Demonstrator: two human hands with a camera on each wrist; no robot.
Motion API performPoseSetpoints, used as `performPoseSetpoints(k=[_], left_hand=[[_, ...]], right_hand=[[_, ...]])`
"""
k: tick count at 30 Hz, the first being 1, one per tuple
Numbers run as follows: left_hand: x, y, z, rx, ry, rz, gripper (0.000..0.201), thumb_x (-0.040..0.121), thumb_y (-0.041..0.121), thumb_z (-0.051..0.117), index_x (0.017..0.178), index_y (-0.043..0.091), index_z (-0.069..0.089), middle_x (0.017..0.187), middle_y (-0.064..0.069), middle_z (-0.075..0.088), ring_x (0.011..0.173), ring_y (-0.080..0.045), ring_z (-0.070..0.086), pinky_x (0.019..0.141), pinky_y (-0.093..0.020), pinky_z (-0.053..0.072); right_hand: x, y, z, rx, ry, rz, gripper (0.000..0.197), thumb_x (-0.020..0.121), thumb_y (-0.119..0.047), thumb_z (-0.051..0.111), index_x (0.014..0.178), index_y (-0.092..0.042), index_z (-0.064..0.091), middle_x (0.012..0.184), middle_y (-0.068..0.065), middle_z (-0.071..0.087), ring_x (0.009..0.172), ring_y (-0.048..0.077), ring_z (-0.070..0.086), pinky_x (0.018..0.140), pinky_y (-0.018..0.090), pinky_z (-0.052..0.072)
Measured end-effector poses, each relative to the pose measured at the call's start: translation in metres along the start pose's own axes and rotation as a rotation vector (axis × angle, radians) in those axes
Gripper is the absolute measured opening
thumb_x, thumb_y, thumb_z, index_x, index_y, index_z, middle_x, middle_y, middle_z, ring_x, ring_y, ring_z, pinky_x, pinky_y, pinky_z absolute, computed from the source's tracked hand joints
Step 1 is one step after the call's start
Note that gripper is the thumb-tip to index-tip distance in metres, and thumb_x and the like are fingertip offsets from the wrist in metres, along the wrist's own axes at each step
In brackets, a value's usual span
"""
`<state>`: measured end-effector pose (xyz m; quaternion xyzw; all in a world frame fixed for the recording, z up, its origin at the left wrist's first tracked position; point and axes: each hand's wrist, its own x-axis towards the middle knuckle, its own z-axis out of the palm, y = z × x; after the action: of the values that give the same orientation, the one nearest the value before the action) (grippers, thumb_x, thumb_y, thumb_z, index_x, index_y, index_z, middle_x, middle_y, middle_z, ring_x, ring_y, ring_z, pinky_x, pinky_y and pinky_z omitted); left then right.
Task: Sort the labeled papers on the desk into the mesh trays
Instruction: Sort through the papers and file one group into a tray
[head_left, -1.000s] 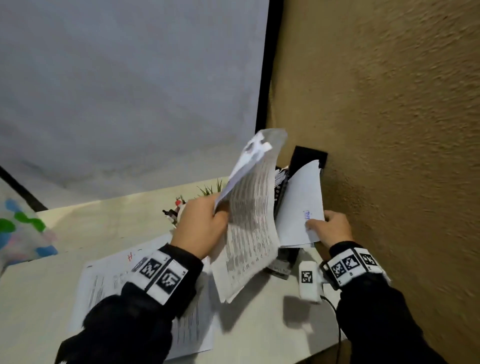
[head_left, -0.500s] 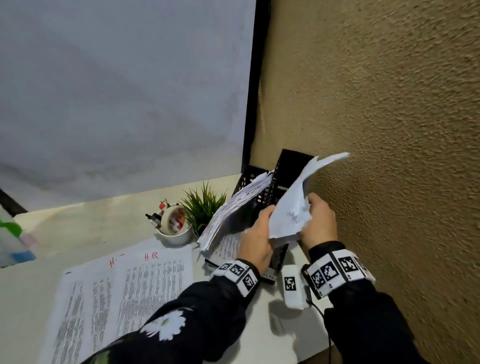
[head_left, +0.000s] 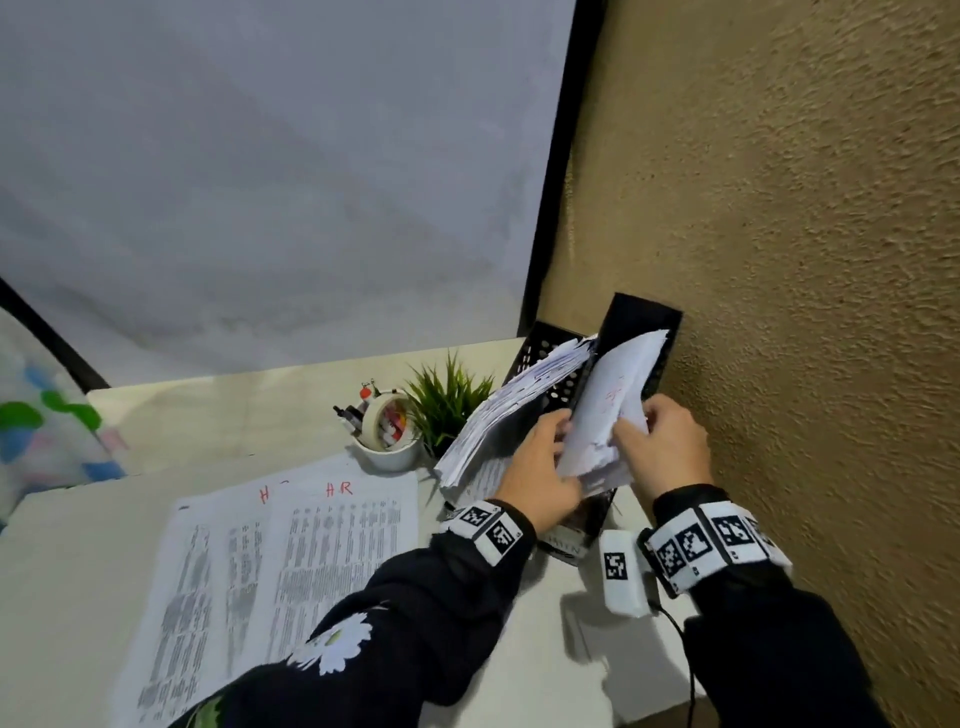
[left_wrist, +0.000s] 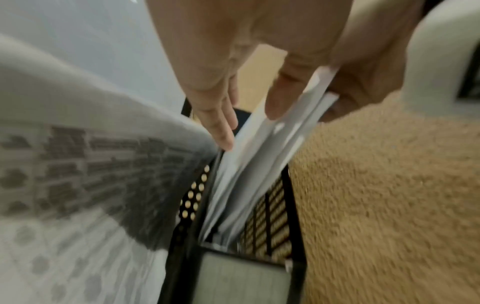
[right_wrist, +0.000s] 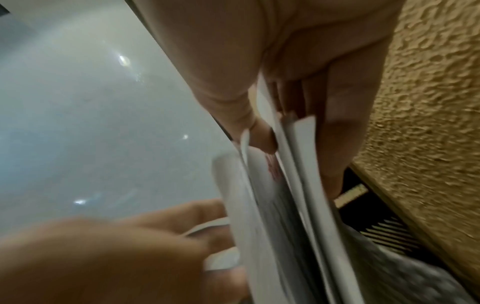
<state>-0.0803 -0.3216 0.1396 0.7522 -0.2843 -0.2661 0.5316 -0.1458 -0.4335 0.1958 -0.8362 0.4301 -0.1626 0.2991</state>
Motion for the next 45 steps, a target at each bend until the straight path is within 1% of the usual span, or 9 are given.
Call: performPoseSetpoints(k=[4, 9, 14, 19, 25, 29, 35, 39, 45], left_hand=[[-0.042, 0.001, -0.068, -0.167, 0.317, 0.124, 0.052, 0.075, -0.012, 0.046, 0.111, 0.024, 0.056, 0.117, 0.005, 0.06, 0.105, -0.008, 0.059, 0.089, -0.024, 0.053], [-0.091, -0.098, -0.153, -0.053, 0.825, -0.321, 0.025, 0.083, -0.003, 0.048, 0.094, 0.016, 0.061, 0.096, -0.003, 0.064, 0.091, -0.024, 0.062, 0.075, -0.029, 0.051], [-0.132, -0.205, -0.175, 0.378, 0.479, -0.847, 0.067, 0.075, 0.027, 0.072, 0.13, 0.003, 0.041, 0.131, -0.018, 0.047, 0.118, -0.034, 0.049, 0.101, -0.041, 0.042], [-0.15, -0.231, -0.172, 0.332, 0.436, -0.871, 0.101, 0.067, 0.02, 0.082, 0.143, 0.007, 0.018, 0.141, -0.018, 0.033, 0.128, -0.036, 0.041, 0.107, -0.043, 0.037], [-0.174, -0.233, -0.178, 0.199, 0.449, -0.714, 0.019, 0.086, 0.01, 0.059, 0.102, 0.002, 0.064, 0.089, -0.012, 0.065, 0.076, -0.024, 0.059, 0.071, -0.028, 0.048], [-0.189, -0.225, -0.184, -0.015, 0.447, -0.618, 0.018, 0.089, 0.012, 0.054, 0.075, 0.002, 0.057, 0.072, -0.009, 0.051, 0.066, -0.019, 0.044, 0.063, -0.026, 0.034], [-0.187, -0.222, -0.203, -0.064, 0.546, -0.609, 0.033, 0.083, -0.012, 0.042, 0.074, 0.013, 0.062, 0.08, -0.004, 0.055, 0.077, -0.018, 0.051, 0.071, -0.024, 0.039], [-0.18, -0.239, -0.221, -0.206, 0.871, -0.8, 0.044, 0.078, -0.013, 0.041, 0.108, 0.008, 0.065, 0.119, -0.012, 0.062, 0.111, -0.032, 0.058, 0.096, -0.031, 0.043], [-0.165, -0.239, -0.228, -0.295, 0.805, -0.899, 0.051, 0.085, 0.01, 0.059, 0.132, 0.005, 0.043, 0.132, -0.015, 0.051, 0.116, -0.032, 0.051, 0.1, -0.032, 0.037]], right_hand=[[-0.013, -0.038, -0.012, 0.163, 0.121, -0.162, 0.014, 0.081, -0.018, 0.06, 0.092, -0.016, 0.052, 0.069, 0.002, 0.053, 0.068, 0.025, 0.051, 0.063, 0.031, 0.036], [-0.053, -0.078, 0.034, 0.405, -0.071, -0.38, 0.006, 0.082, -0.014, 0.062, 0.077, -0.015, 0.059, 0.064, 0.005, 0.056, 0.06, 0.021, 0.05, 0.06, 0.033, 0.043], [-0.104, -0.072, 0.137, 0.136, -0.561, -0.326, 0.012, 0.084, -0.017, 0.061, 0.096, -0.015, 0.06, 0.078, 0.002, 0.058, 0.073, 0.018, 0.054, 0.064, 0.026, 0.043], [-0.135, -0.029, 0.219, -0.126, -0.842, -0.015, 0.052, 0.083, -0.018, 0.061, 0.133, -0.011, 0.045, 0.135, 0.014, 0.045, 0.117, 0.026, 0.052, 0.095, 0.028, 0.042], [-0.142, -0.004, 0.247, 0.073, -0.75, 0.15, 0.093, 0.074, -0.018, 0.076, 0.147, -0.005, 0.02, 0.153, 0.016, 0.026, 0.139, 0.03, 0.03, 0.113, 0.037, 0.029], [-0.144, -0.003, 0.252, 0.488, -0.583, 0.374, 0.086, 0.064, 0.004, 0.078, 0.136, -0.021, 0.039, 0.138, 0.013, 0.051, 0.119, 0.032, 0.055, 0.099, 0.049, 0.045], [-0.132, -0.015, 0.24, 0.537, -0.661, 0.415, 0.027, 0.078, 0.006, 0.068, 0.104, 0.009, 0.063, 0.085, 0.01, 0.069, 0.067, 0.018, 0.061, 0.061, 0.027, 0.049], [-0.131, -0.007, 0.255, 0.472, -0.708, 0.418, 0.024, 0.079, 0.004, 0.068, 0.102, 0.004, 0.065, 0.101, 0.019, 0.07, 0.086, 0.028, 0.066, 0.085, 0.041, 0.052], [-0.14, -0.003, 0.257, 0.412, -0.735, 0.368, 0.029, 0.081, 0.009, 0.061, 0.108, -0.001, 0.066, 0.104, 0.015, 0.068, 0.098, 0.031, 0.063, 0.086, 0.036, 0.049]])
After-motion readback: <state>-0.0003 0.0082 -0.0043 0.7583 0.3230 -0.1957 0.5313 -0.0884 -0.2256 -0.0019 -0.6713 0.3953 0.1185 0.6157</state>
